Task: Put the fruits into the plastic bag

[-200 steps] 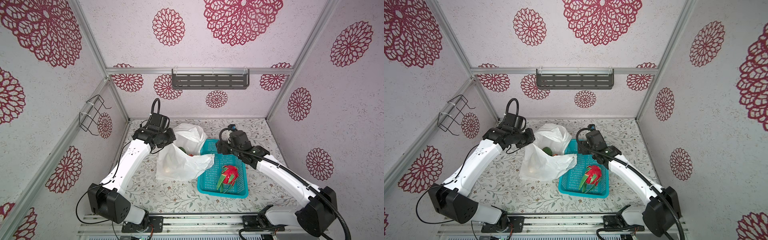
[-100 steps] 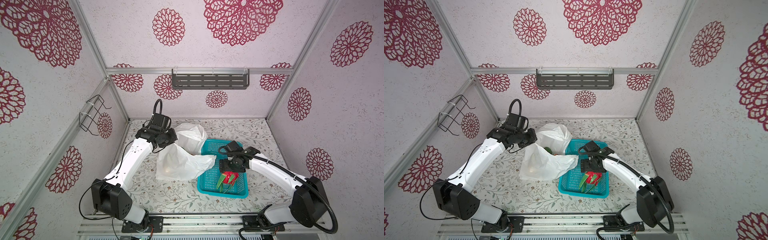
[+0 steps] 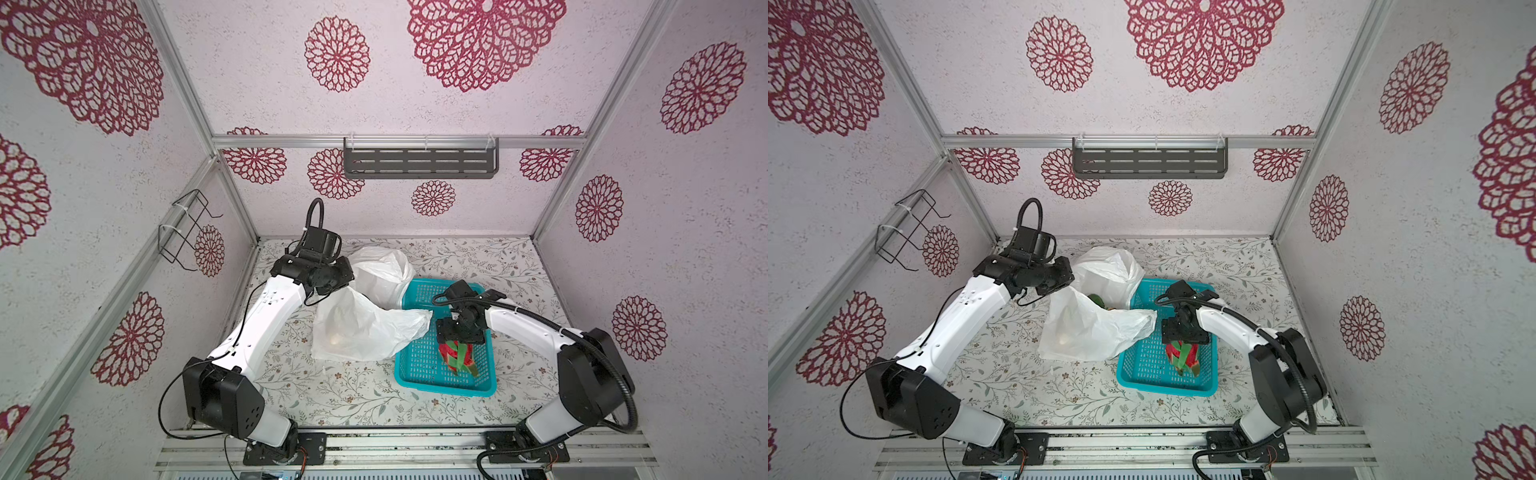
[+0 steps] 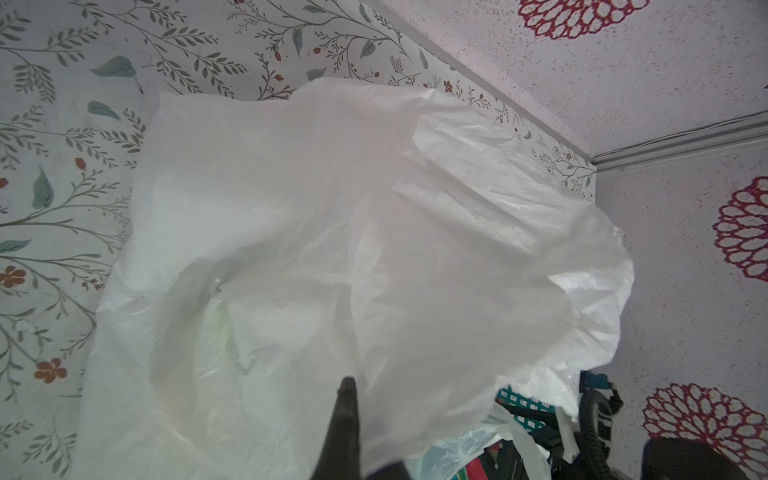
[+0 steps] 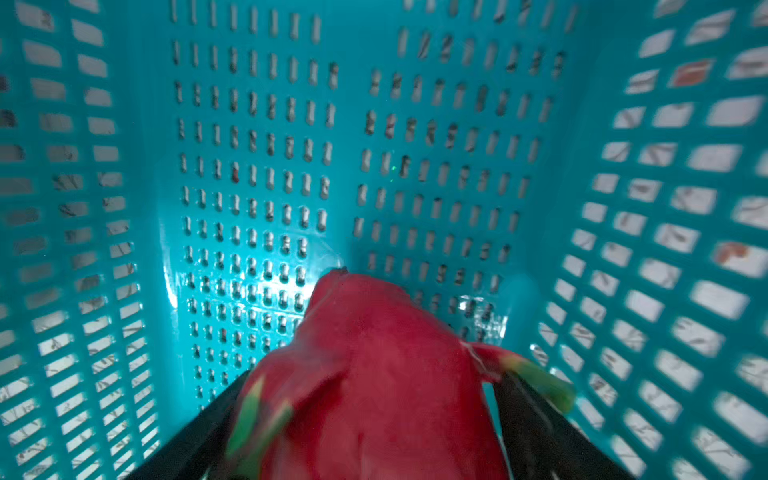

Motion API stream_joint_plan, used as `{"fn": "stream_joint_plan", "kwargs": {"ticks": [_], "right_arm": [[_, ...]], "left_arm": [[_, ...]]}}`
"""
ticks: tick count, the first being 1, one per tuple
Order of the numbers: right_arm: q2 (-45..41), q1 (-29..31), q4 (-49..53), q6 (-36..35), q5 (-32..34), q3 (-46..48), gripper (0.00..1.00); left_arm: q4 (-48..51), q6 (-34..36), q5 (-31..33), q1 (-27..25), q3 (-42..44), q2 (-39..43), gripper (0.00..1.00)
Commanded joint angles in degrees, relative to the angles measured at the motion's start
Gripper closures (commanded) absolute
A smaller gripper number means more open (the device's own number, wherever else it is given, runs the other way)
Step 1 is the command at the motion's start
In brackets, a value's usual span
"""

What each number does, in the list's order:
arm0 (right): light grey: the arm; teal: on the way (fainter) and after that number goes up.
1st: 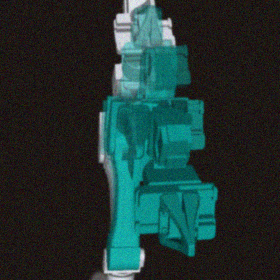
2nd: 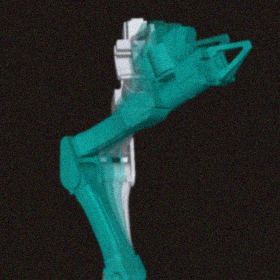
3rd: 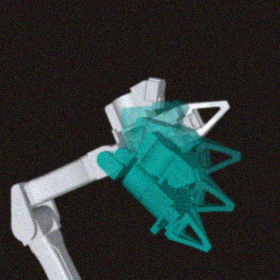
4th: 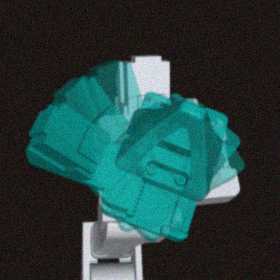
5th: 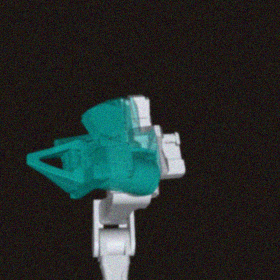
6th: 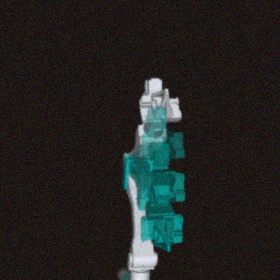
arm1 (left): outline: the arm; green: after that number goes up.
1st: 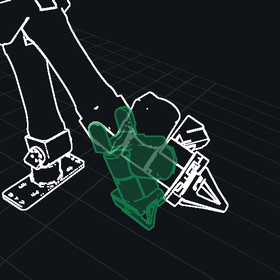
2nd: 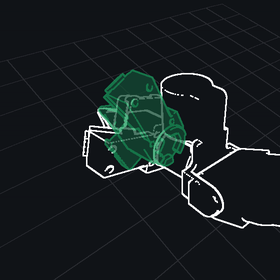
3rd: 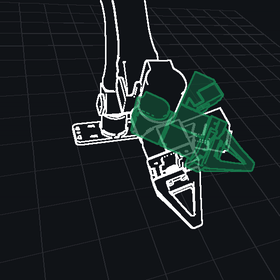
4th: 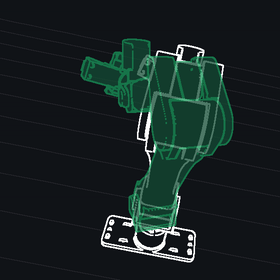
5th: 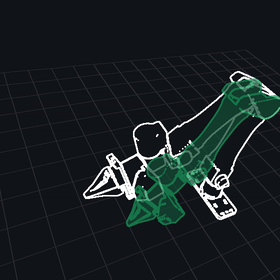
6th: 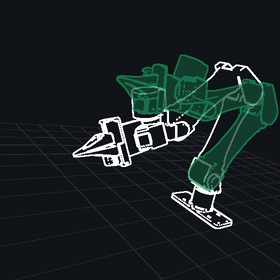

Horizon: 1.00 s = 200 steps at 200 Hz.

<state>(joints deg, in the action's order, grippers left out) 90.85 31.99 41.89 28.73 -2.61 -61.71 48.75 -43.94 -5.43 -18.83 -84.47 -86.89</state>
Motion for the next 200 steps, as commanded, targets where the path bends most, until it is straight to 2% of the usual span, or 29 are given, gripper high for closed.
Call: {"fn": "stream_joint_plan", "kwargs": {"ticks": [1, 48, 65, 71, 139, 155, 187, 200], "right_arm": [[1.26, 1.67, -4.90, -2.56, -6.34, -2.61, 0.12], [-0.57, 4.39, -6.18, -6.07, -2.40, -5.64, 0.10], [-2.85, 4.49, -6.28, -6.73, 0.26, -4.96, 0.06], [-3.81, 4.49, -6.29, -6.96, 0.78, -4.72, 0.01], [-13.55, 5.71, -2.44, -9.55, 4.79, -2.40, 0.01], [-14.77, 5.85, -2.07, -10.13, 1.96, -0.66, 0.01], [-15.03, 6.07, -5.89, -10.59, -10.37, 3.54, 0.01], [-13.98, 6.07, -7.50, -9.65, -12.25, 4.42, 0.01]], "left_arm": [[-0.48, 0.11, 0.50, 0.54, 0.58, 0.36, 1.00], [-0.30, -0.44, 0.71, 0.52, 0.55, 0.57, 1.00], [-0.28, -0.49, 0.47, 0.54, 0.56, 0.33, 1.00], [-0.32, -0.53, 0.43, 0.54, 0.45, 0.19, 1.00], [-0.80, -0.62, -0.19, 0.50, -0.78, -1.50, 1.00], [-0.93, -0.70, -0.44, 0.48, -0.84, -1.83, 1.00], [-0.95, -0.70, -0.52, 0.50, -0.88, -2.14, 1.00], [-0.94, -0.68, -0.56, 0.51, -0.88, -1.98, 1.00]]}}
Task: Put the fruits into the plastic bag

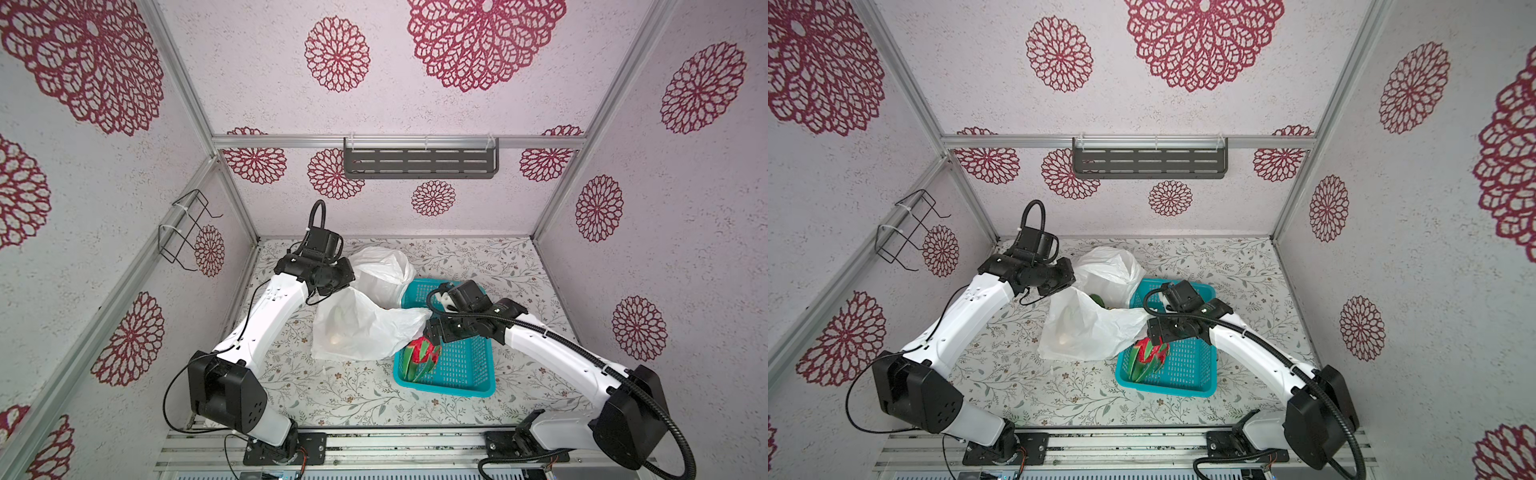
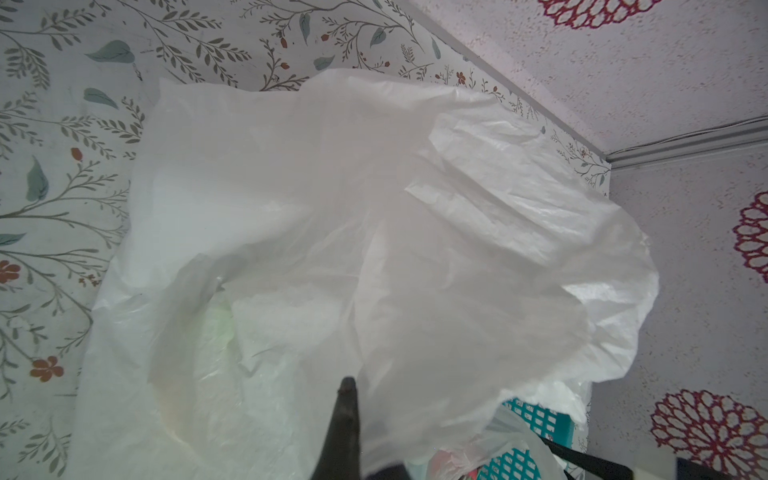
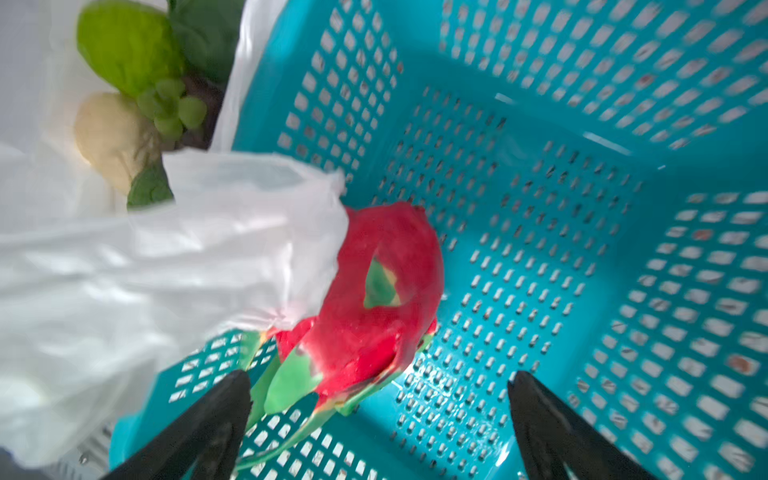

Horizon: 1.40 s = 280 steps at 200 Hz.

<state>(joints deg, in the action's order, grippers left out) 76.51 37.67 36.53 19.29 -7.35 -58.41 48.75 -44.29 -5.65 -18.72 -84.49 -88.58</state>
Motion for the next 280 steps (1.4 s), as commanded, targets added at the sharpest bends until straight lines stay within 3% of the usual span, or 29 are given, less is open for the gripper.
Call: {"fn": "stream_joint_plan", "kwargs": {"ticks": [1, 73, 91, 124, 140, 202, 280], "right_arm": [[0.46, 0.39, -2.29, -0.13, -7.63, 1.16, 0.01], [8.12, 0.39, -5.10, -0.21, -7.53, -0.12, 0.01], [9.39, 0.39, -3.58, 0.39, -3.49, -0.06, 0.01], [10.24, -0.28, 1.55, 2.42, 11.80, -0.28, 0.01], [9.91, -1.29, 2.66, 2.86, 15.37, -0.35, 0.01], [8.42, -1.90, -0.05, -0.30, 9.44, -2.52, 0.01], [12.54, -2.81, -0.65, -3.86, 9.04, -6.74, 0.01]], "left_arm": [[-0.94, -0.30, -0.33, 0.38, -0.86, -0.29, 1.00], [0.38, 0.08, 0.97, 0.38, -0.68, 1.44, 1.00], [0.36, -0.04, 1.04, 0.42, -0.35, 1.81, 1.00], [0.39, 0.00, 1.29, 0.40, -0.14, 2.02, 1.00], [0.38, 0.00, 1.19, 0.43, -0.08, 2.09, 1.00], [0.53, -0.18, 1.45, 0.37, -0.08, 2.33, 1.00], [0.55, -0.46, 1.50, 0.38, 0.16, 2.62, 1.00]]}}
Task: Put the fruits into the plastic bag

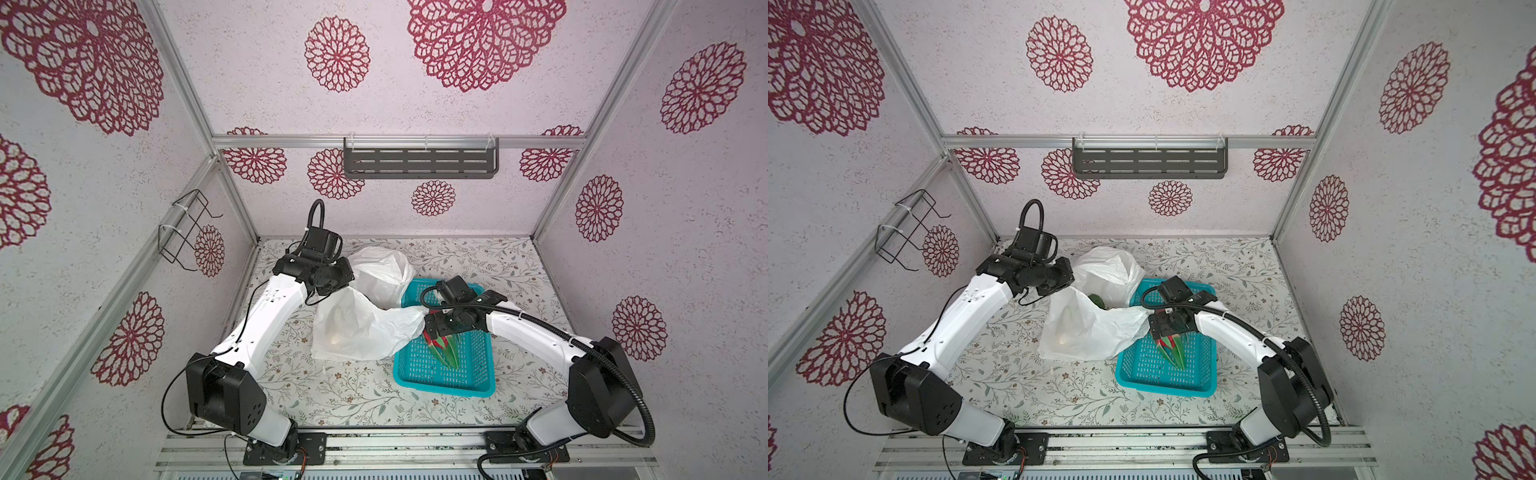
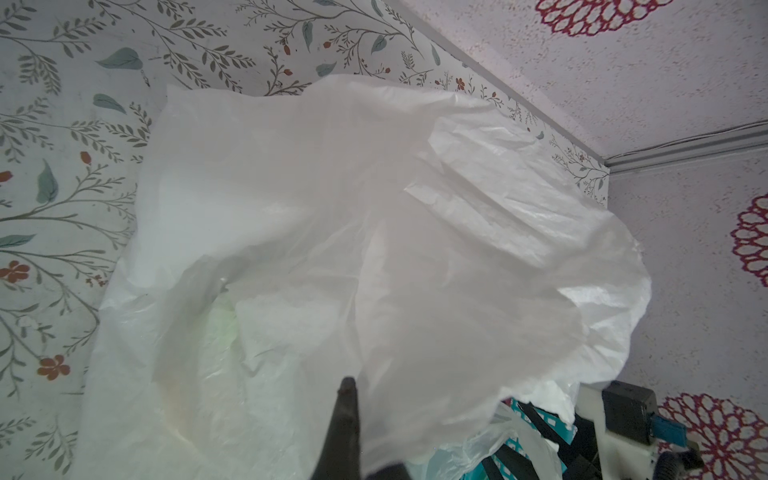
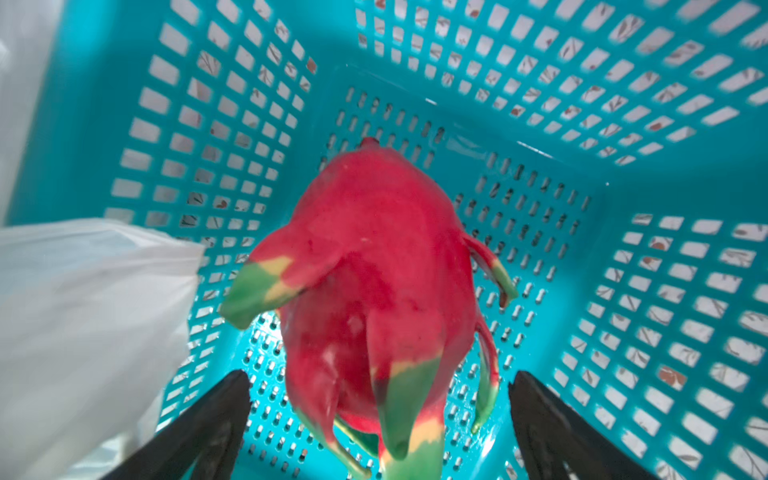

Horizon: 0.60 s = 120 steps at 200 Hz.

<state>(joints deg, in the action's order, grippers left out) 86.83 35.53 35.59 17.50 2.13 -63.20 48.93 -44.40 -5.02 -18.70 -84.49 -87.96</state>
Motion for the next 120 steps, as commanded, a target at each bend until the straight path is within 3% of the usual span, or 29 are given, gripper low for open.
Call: {"fn": "stream_joint_plan", "kwargs": {"ticks": [1, 73, 120], "right_arm": [[2.35, -0.74, 0.28, -2.09, -0.50, -1.99, 0.01], [11.36, -1.43, -4.90, -0.44, -6.01, -1.37, 0.02], [12.99, -1.51, -9.05, 1.93, -7.23, 0.10, 0.13]], "left_arm": [[0.38, -0.34, 0.92, 0.34, 0.18, 2.01, 1.00], [1.42, 0.02, 1.39, 0.37, -0.60, 2.36, 1.00], [1.72, 0.11, 1.54, 0.35, -0.68, 2.73, 1.00]]}}
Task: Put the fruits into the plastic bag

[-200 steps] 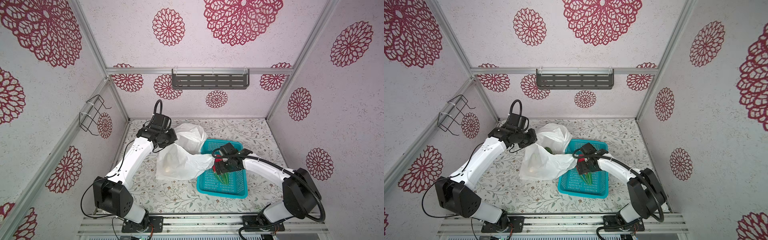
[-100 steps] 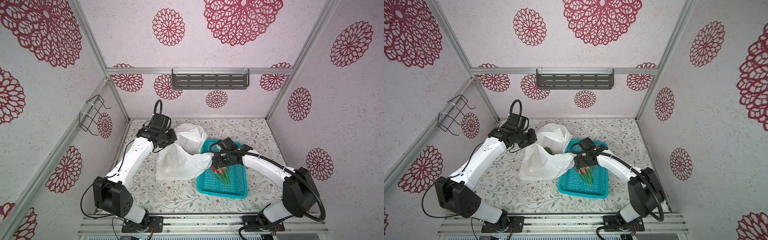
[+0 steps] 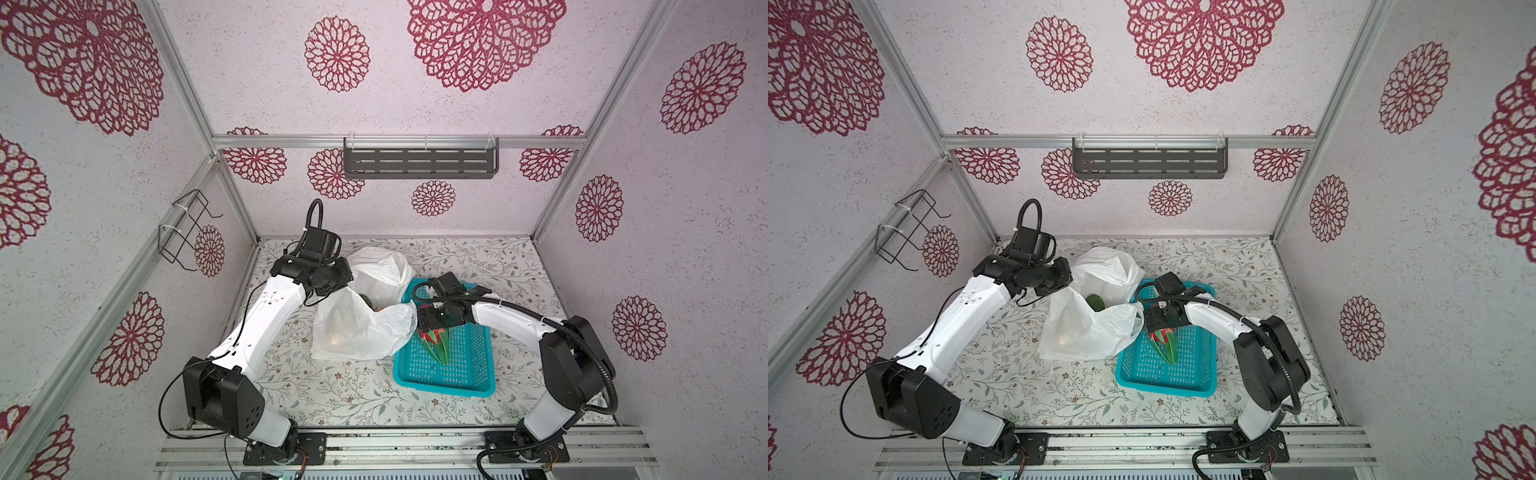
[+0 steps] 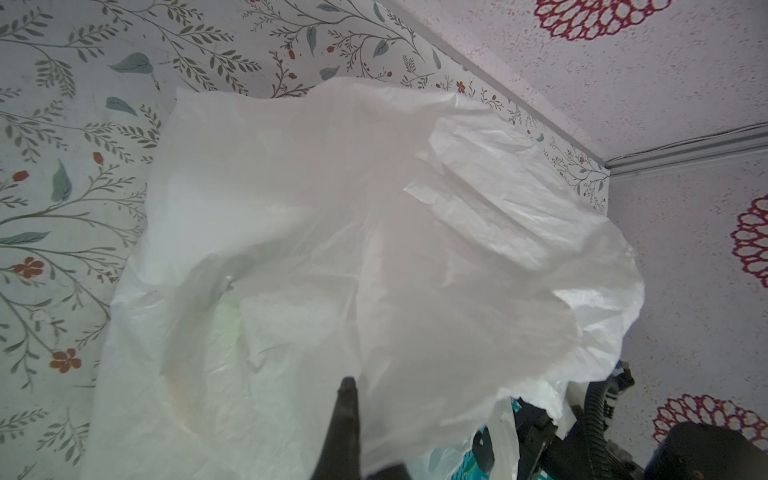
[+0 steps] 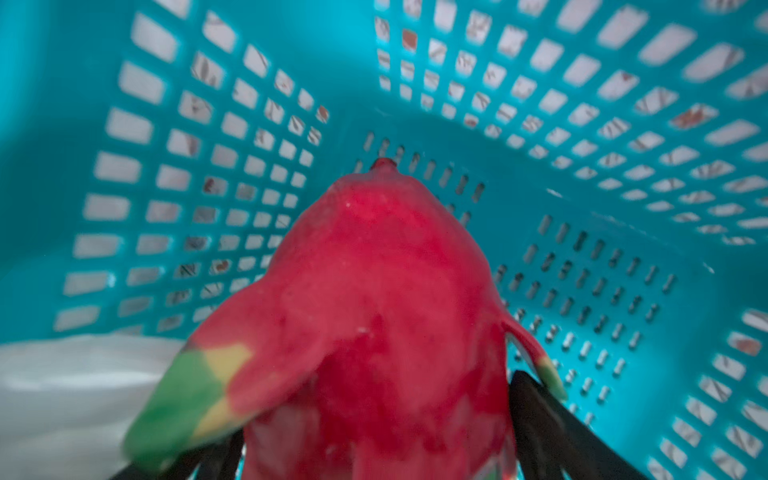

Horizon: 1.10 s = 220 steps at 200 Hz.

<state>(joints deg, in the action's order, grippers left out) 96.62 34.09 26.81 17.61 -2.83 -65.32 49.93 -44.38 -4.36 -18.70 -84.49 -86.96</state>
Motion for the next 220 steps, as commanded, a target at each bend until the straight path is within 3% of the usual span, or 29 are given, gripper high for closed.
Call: {"fn": "stream_joint_plan", "kwargs": {"ticks": [1, 20, 43, 70, 149, 220], "right_arm": [[3.26, -0.07, -0.22, 1.82, -2.18, 2.22, 0.14], [2.98, -0.37, -0.89, 1.89, -1.70, 2.85, 0.27], [0.02, -1.82, -3.27, 2.83, -2.49, 4.59, 0.59], [-5.70, -4.45, -6.41, 4.41, -4.03, 6.53, 0.75], [-20.13, -11.51, -5.32, 1.54, -0.13, 3.75, 0.77], [-16.90, -8.98, -8.78, -3.05, -15.09, -1.24, 0.76]], "left_arm": [[0.70, 0.13, 0.87, 0.39, -0.68, 1.72, 1.00], [0.65, 0.17, 0.85, 0.36, -0.76, 1.62, 1.00], [0.67, 0.09, 0.85, 0.35, -0.61, 1.62, 1.00], [0.65, 0.17, 0.91, 0.33, -0.37, 1.62, 1.00], [-0.96, 0.96, -0.61, 0.41, -0.10, 2.14, 1.00], [-1.77, 0.79, -1.80, 0.26, 0.48, 3.10, 1.00]]}}
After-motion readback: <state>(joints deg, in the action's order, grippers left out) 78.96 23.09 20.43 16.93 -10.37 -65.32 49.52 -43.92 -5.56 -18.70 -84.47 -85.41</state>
